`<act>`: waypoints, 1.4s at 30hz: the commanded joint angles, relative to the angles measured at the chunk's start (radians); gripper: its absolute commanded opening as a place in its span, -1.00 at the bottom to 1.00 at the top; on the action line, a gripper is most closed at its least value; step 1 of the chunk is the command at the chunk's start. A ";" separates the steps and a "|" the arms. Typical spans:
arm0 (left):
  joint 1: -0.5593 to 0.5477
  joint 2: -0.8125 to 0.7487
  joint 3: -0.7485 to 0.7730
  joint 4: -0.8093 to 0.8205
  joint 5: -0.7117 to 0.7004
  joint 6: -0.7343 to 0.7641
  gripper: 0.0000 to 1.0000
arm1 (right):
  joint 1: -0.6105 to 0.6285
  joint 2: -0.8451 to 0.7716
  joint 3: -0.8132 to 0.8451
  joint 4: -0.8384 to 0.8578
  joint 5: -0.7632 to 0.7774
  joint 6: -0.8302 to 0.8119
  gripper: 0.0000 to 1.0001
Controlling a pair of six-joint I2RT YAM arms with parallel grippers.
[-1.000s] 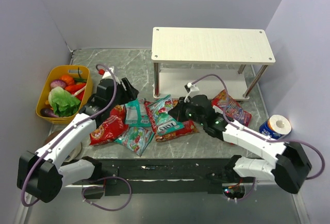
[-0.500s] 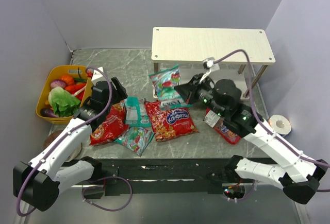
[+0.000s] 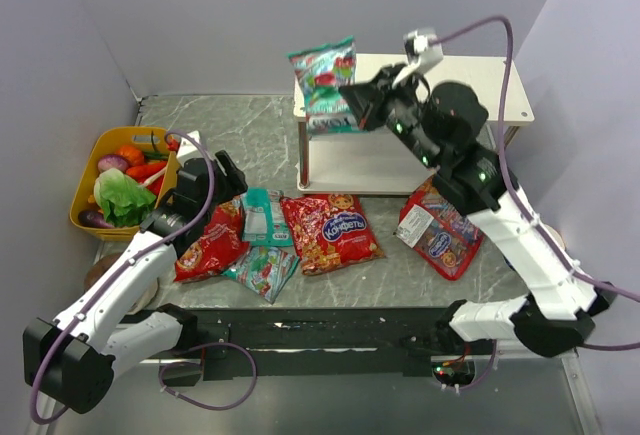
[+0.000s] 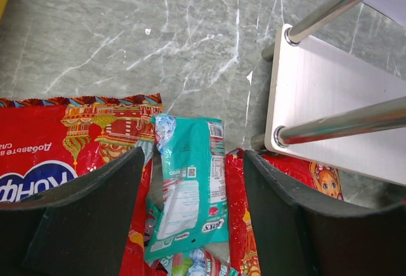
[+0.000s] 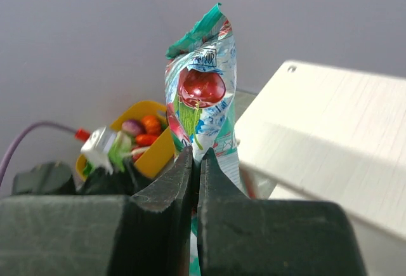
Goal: Place and organize the candy bags onto the shelf
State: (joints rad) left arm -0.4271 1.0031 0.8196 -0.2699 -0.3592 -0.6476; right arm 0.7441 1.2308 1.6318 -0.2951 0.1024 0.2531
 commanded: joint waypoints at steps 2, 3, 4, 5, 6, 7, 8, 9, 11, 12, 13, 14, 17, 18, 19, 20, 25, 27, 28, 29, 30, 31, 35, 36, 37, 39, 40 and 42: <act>0.001 -0.011 0.001 0.000 0.057 -0.006 0.40 | -0.133 0.120 0.163 0.034 -0.088 0.038 -1.00; -0.001 -0.006 0.003 -0.003 0.063 -0.006 0.40 | -0.153 0.136 0.172 0.040 -0.130 0.060 -1.00; -0.001 0.003 0.007 -0.005 0.066 -0.003 0.41 | -0.199 0.151 0.189 0.048 -0.151 0.096 -1.00; 0.001 0.006 0.010 -0.005 0.071 -0.004 0.40 | -0.219 0.185 0.197 0.054 -0.176 0.119 -1.00; 0.001 0.012 0.015 -0.014 0.075 -0.004 0.40 | -0.245 0.203 0.207 0.051 -0.196 0.144 -1.00; -0.001 0.020 0.018 -0.015 0.075 -0.006 0.40 | -0.267 0.223 0.230 0.050 -0.249 0.193 -1.00; 0.001 0.023 0.019 -0.015 0.078 -0.009 0.40 | -0.305 0.261 0.240 0.048 -0.280 0.213 -1.00; 0.001 0.026 0.019 -0.015 0.081 -0.009 0.40 | -0.324 0.281 0.250 0.036 -0.306 0.233 -1.00; 0.001 0.028 0.018 -0.012 0.088 -0.014 0.40 | -0.360 0.337 0.287 0.005 -0.365 0.279 -1.00; -0.001 0.029 0.018 -0.009 0.089 -0.014 0.41 | -0.368 0.357 0.302 -0.028 -0.391 0.287 -1.00; -0.001 0.028 0.016 -0.009 0.089 -0.017 0.40 | -0.377 0.390 0.331 -0.051 -0.423 0.299 -1.00; 0.001 0.028 0.016 -0.008 0.089 -0.018 0.41 | -0.384 0.404 0.342 -0.068 -0.438 0.308 -1.00; 0.001 0.031 0.016 -0.008 0.083 -0.018 0.41 | -0.400 0.438 0.341 -0.090 -0.464 0.321 -0.85; -0.001 0.031 0.016 -0.009 0.082 -0.017 0.41 | -0.407 0.444 0.338 -0.095 -0.464 0.322 -0.80; 0.001 0.035 0.021 -0.015 0.077 -0.015 0.41 | -0.411 0.459 0.344 -0.107 -0.471 0.325 -0.77; 0.001 0.034 0.023 -0.017 0.075 -0.014 0.42 | -0.414 0.470 0.350 -0.120 -0.484 0.327 -0.74; 0.001 0.032 0.024 -0.020 0.060 -0.004 0.43 | -0.442 0.489 0.358 -0.153 -0.486 0.325 -0.63; 0.001 0.032 0.024 -0.022 0.057 -0.001 0.43 | -0.454 0.495 0.362 -0.156 -0.504 0.330 -0.63; -0.001 0.032 0.024 -0.019 0.057 -0.003 0.43 | -0.465 0.502 0.367 -0.157 -0.513 0.327 -0.63; 0.001 0.034 0.024 -0.018 0.055 -0.003 0.43 | -0.472 0.507 0.373 -0.167 -0.527 0.324 -0.64; 0.001 0.037 0.024 -0.018 0.055 -0.003 0.44 | -0.477 0.515 0.396 -0.176 -0.553 0.319 -0.63; 0.001 0.038 0.024 -0.018 0.055 -0.003 0.44 | -0.485 0.535 0.413 -0.186 -0.564 0.313 -0.64; 0.001 0.045 0.024 -0.015 0.052 -0.004 0.44 | -0.489 0.579 0.487 -0.245 -0.598 0.281 -0.51; 0.001 0.046 0.024 -0.017 0.052 -0.006 0.44 | -0.488 0.585 0.499 -0.254 -0.599 0.275 -0.40; 0.001 0.048 0.026 -0.015 0.054 -0.006 0.44 | -0.489 0.584 0.499 -0.253 -0.604 0.273 -0.32; 0.001 0.049 0.027 -0.018 0.049 -0.006 0.46 | -0.488 0.570 0.479 -0.236 -0.598 0.278 -0.04; 0.001 0.049 0.027 -0.022 0.048 -0.006 0.47 | -0.489 0.561 0.468 -0.233 -0.586 0.279 0.08; 0.001 0.049 0.032 -0.025 0.042 -0.007 0.50 | -0.488 0.532 0.442 -0.230 -0.564 0.282 0.35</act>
State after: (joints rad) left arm -0.4271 1.0519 0.8196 -0.3012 -0.2909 -0.6498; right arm 0.2569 1.8164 2.0800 -0.5346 -0.4656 0.5488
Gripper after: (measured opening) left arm 0.736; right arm 0.590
